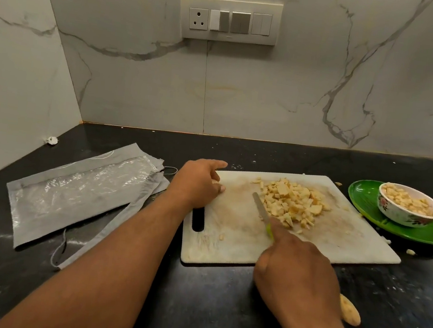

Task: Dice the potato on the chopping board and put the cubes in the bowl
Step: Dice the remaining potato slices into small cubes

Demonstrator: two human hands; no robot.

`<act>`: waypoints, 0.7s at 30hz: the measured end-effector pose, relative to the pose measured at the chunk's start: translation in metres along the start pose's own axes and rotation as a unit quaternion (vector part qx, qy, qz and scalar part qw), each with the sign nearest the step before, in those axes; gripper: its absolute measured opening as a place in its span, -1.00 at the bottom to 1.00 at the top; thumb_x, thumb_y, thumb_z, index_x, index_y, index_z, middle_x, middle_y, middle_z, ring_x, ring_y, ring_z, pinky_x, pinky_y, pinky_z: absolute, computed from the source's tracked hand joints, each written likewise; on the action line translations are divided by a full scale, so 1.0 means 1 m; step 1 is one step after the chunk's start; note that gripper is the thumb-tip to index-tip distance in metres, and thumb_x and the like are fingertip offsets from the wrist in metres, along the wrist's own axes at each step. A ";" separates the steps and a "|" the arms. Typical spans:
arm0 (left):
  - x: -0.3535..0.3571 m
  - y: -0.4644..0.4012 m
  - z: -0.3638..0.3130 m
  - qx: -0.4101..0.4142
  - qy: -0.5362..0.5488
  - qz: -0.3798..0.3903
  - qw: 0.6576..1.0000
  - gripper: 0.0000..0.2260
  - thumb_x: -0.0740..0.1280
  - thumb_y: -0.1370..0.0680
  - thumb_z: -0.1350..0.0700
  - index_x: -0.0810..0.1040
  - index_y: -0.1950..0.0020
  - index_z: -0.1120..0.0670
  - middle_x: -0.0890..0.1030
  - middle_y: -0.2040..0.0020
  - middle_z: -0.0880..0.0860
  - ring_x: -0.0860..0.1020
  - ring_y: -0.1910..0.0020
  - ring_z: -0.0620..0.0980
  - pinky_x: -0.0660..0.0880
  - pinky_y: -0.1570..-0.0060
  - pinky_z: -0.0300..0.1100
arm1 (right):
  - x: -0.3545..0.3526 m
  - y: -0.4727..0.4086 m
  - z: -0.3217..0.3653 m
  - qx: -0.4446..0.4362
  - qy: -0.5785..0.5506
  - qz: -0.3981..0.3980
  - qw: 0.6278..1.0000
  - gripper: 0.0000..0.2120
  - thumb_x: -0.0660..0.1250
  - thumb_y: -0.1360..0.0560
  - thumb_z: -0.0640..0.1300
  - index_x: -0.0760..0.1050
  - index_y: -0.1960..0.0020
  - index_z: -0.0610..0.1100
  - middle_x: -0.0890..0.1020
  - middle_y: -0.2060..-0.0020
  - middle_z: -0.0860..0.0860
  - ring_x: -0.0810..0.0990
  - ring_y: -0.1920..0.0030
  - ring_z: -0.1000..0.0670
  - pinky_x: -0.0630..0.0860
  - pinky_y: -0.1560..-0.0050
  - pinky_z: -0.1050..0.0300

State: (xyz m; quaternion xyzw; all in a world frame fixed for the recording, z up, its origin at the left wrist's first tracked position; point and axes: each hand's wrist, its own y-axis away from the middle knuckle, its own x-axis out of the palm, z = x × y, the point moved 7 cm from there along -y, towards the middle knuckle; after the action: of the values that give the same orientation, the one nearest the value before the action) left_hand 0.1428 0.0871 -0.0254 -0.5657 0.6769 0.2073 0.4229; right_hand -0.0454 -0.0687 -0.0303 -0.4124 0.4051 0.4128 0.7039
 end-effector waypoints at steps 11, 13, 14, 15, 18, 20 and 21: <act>-0.010 0.018 -0.032 0.119 0.160 0.010 0.980 -0.78 0.50 -0.56 0.02 0.69 -0.19 -0.19 0.72 0.05 -0.18 0.66 0.10 -0.20 0.62 0.04 -0.21 | 0.000 0.003 0.003 -0.002 -0.037 -0.003 0.999 -0.42 0.05 -0.57 -0.04 0.11 -0.59 0.13 0.62 0.06 0.00 0.53 0.14 -0.05 0.40 0.18 0.04; -0.021 0.019 -0.024 0.095 0.209 -0.024 0.973 -0.82 0.41 -0.64 0.11 0.71 -0.13 -0.15 0.74 0.10 -0.12 0.68 0.15 -0.16 0.65 0.09 -0.14 | 0.000 0.004 0.003 -0.004 -0.040 -0.001 0.999 -0.42 0.05 -0.57 -0.04 0.12 -0.59 0.14 0.62 0.06 0.00 0.51 0.16 -0.05 0.41 0.18 0.03; -0.024 0.020 -0.018 0.078 0.209 -0.027 0.974 -0.81 0.39 -0.65 0.13 0.71 -0.12 -0.14 0.73 0.12 -0.11 0.66 0.21 -0.15 0.65 0.15 -0.13 | 0.000 0.004 0.003 -0.004 -0.041 0.001 0.999 -0.42 0.06 -0.57 -0.05 0.12 -0.58 0.14 0.62 0.06 0.00 0.49 0.18 -0.05 0.40 0.19 0.03; -0.023 0.020 -0.014 0.062 0.194 -0.018 0.979 -0.82 0.40 -0.64 0.13 0.71 -0.13 -0.14 0.72 0.13 -0.10 0.64 0.28 -0.14 0.63 0.20 -0.15 | 0.000 0.005 0.003 -0.003 -0.041 0.002 0.999 -0.42 0.06 -0.57 -0.05 0.12 -0.59 0.14 0.62 0.05 0.00 0.47 0.18 -0.05 0.38 0.19 0.03; -0.015 0.026 -0.011 0.049 0.116 0.025 0.992 -0.83 0.47 -0.59 0.00 0.70 -0.17 -0.15 0.69 0.09 -0.16 0.59 0.27 -0.17 0.62 0.07 -0.13 | 0.000 0.005 0.004 0.001 -0.043 0.007 0.999 -0.42 0.05 -0.57 -0.04 0.11 -0.59 0.14 0.62 0.03 0.00 0.46 0.18 -0.05 0.38 0.19 0.04; -0.011 0.030 -0.018 0.057 0.098 0.033 0.993 -0.83 0.48 -0.58 -0.05 0.72 -0.16 -0.15 0.69 0.07 -0.18 0.55 0.22 -0.26 0.54 0.03 -0.19 | -0.001 0.006 0.004 -0.003 -0.046 0.004 0.999 -0.42 0.05 -0.57 -0.03 0.11 -0.59 0.14 0.62 0.04 0.01 0.47 0.18 -0.04 0.38 0.20 0.04; -0.009 0.033 -0.023 0.064 0.092 0.043 0.993 -0.83 0.50 -0.55 -0.08 0.73 -0.13 -0.15 0.69 0.09 -0.19 0.54 0.23 -0.32 0.49 0.07 -0.24 | -0.001 0.006 0.004 -0.005 -0.048 0.003 0.999 -0.42 0.05 -0.57 -0.03 0.12 -0.59 0.13 0.62 0.05 0.01 0.49 0.17 -0.03 0.38 0.20 0.05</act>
State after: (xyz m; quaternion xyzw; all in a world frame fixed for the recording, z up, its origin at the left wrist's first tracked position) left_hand 0.1036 0.0840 -0.0116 -0.5243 0.7485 0.1288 0.3850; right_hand -0.0504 -0.0630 -0.0295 -0.3942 0.3697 0.4368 0.7191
